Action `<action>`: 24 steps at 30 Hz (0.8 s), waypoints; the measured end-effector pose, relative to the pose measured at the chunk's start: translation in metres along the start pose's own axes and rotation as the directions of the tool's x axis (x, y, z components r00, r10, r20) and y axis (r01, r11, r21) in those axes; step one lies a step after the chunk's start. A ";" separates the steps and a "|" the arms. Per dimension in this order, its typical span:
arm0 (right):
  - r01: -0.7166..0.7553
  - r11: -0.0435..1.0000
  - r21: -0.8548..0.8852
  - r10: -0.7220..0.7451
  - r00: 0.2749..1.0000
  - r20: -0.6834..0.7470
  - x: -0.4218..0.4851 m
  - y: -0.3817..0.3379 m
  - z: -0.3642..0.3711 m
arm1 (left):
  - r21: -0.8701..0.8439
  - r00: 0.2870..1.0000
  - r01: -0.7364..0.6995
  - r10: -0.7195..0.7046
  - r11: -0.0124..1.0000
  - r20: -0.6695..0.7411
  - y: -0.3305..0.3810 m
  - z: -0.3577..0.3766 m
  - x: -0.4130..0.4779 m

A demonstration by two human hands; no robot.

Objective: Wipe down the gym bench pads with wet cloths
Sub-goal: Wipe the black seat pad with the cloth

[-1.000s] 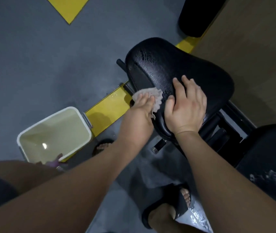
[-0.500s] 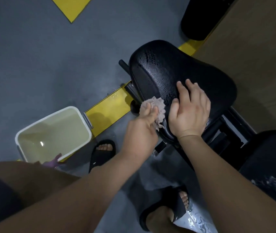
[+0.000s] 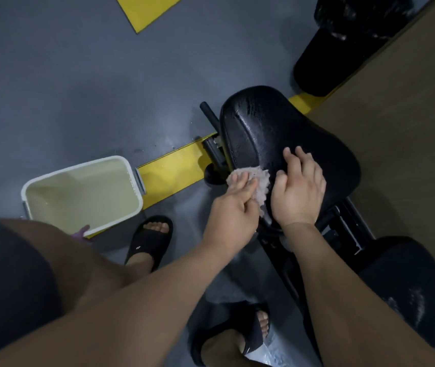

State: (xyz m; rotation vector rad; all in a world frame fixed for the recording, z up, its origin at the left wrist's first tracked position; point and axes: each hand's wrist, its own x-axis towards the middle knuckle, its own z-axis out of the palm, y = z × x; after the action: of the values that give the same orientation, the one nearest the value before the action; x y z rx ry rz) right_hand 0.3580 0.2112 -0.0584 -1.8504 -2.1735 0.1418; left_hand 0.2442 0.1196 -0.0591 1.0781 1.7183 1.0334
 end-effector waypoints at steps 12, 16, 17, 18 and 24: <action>-0.052 0.986 -0.160 0.052 0.999 -0.004 0.004 -0.014 0.013 | -0.252 0.954 0.042 -0.114 0.967 -0.276 -0.022 -0.006 0.096; -0.060 0.983 -0.172 0.053 0.997 -0.048 0.004 -0.017 0.020 | -0.321 0.923 0.138 -0.240 0.937 -0.303 -0.015 0.015 0.057; -0.063 0.983 -0.171 0.054 0.997 -0.057 0.004 -0.018 0.020 | -0.340 0.914 0.188 -0.291 0.921 -0.284 -0.012 0.018 0.051; -0.064 0.983 -0.170 0.053 0.996 -0.067 0.003 -0.017 0.020 | -0.356 0.907 0.227 -0.330 0.907 -0.261 -0.010 0.022 0.052; -0.061 0.979 -0.193 0.039 0.993 -0.113 0.006 -0.015 0.026 | -0.434 0.895 0.284 -0.399 0.855 -0.201 -0.028 -0.002 0.131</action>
State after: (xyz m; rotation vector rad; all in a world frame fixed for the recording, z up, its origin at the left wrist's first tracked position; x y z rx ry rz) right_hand 0.3356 0.2168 -0.0788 -1.9676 -2.1331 -0.1663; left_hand 0.1986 0.2329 -0.1134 0.3524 1.7394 1.2715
